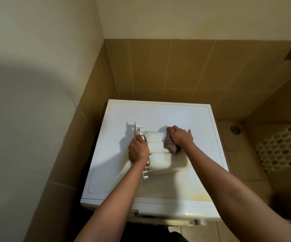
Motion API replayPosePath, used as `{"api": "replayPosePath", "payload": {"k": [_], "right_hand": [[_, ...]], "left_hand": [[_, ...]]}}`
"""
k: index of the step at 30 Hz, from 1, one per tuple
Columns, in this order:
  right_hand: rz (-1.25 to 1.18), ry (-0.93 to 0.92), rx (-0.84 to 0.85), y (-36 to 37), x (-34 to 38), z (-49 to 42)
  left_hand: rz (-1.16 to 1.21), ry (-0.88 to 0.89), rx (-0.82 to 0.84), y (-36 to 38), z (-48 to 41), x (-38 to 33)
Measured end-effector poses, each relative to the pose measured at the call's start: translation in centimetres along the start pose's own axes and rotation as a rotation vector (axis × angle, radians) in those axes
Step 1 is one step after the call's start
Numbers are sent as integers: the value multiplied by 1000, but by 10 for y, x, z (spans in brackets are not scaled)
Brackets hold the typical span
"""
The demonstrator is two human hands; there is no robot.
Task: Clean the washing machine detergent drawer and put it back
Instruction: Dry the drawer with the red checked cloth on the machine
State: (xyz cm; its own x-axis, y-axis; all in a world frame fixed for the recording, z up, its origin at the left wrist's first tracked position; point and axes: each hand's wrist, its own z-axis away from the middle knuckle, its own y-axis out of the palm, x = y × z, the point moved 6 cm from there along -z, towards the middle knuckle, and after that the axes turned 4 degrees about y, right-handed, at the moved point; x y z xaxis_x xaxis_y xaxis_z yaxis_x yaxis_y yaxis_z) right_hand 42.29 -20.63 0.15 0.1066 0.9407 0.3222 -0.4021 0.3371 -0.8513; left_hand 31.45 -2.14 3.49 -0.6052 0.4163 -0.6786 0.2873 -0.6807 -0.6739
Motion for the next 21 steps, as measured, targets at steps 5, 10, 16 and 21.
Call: {"api": "replayPosePath", "payload": {"k": [5,10,16,21], "right_hand": [[-8,-13,0,8,26,-4],[-189,-320,107,30,94,27],[-41,-241,187,8,43,6],[-121,120,110,-3,-14,-16]], "left_hand": [[2,-9,8,2,-1,0],[1,-24,17,2,-2,-1],[5,-33,22,2,-1,0],[26,-37,23,2,-1,0]]}}
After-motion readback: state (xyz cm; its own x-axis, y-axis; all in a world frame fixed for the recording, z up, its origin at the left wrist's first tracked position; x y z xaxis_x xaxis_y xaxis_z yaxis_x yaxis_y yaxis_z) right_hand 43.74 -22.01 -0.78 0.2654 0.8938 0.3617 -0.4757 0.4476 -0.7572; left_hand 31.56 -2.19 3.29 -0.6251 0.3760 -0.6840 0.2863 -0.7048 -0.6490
